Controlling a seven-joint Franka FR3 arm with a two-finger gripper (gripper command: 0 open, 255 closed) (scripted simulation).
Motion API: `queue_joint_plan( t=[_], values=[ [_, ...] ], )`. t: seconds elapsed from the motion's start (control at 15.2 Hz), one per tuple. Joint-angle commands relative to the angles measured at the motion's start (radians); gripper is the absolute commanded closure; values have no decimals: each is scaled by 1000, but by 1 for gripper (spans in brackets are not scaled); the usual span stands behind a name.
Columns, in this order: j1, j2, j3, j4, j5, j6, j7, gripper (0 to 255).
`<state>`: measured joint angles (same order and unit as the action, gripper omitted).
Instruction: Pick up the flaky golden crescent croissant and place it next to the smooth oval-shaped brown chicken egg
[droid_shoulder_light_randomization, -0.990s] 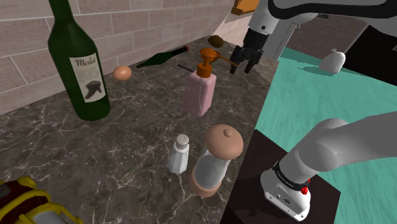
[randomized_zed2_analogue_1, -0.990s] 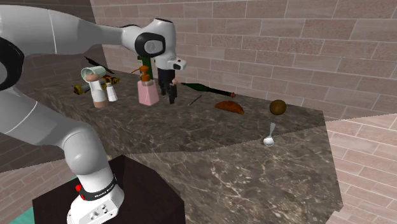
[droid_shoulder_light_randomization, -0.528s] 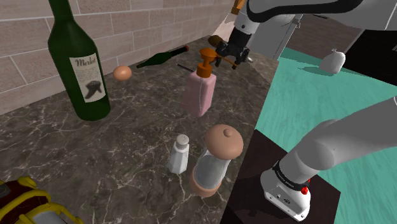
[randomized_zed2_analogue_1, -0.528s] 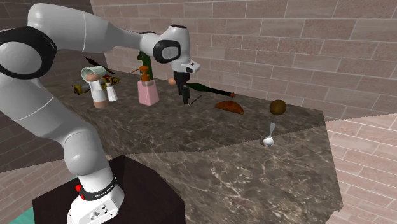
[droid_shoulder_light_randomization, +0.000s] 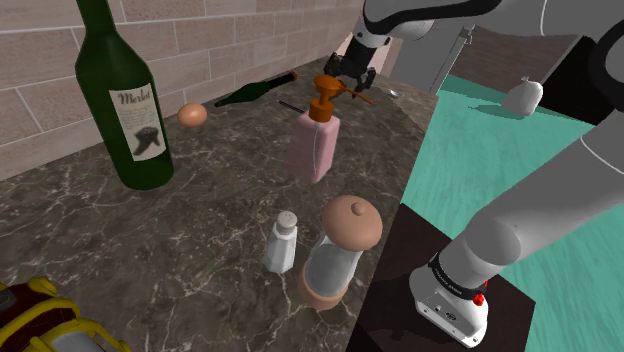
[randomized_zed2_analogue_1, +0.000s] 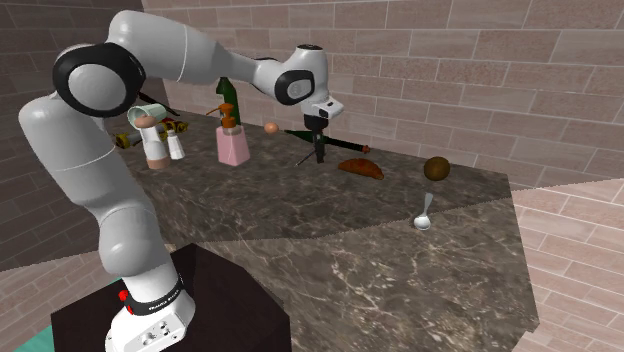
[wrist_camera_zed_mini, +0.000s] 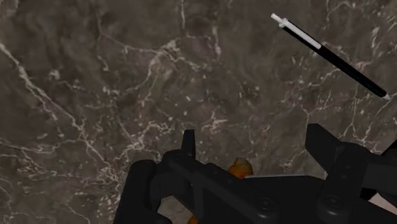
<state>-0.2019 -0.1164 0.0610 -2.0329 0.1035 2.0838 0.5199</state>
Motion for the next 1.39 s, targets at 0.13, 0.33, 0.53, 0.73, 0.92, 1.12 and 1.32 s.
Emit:
queue_joint_plan(
  t=[0.13,0.33,0.53,0.73,0.92,1.12,1.32],
  values=[
    [-23,120,-13,107,-23,53,113,0],
    [-38,200,-30,190,-38,78,191,0],
    [-45,255,-43,239,-46,102,239,0],
    [-44,276,-42,227,-46,134,239,0],
    [-43,297,-41,216,-46,167,238,0],
    [-43,302,-41,215,-46,173,238,0],
    [-43,302,-41,215,-46,173,238,0]
  ],
)
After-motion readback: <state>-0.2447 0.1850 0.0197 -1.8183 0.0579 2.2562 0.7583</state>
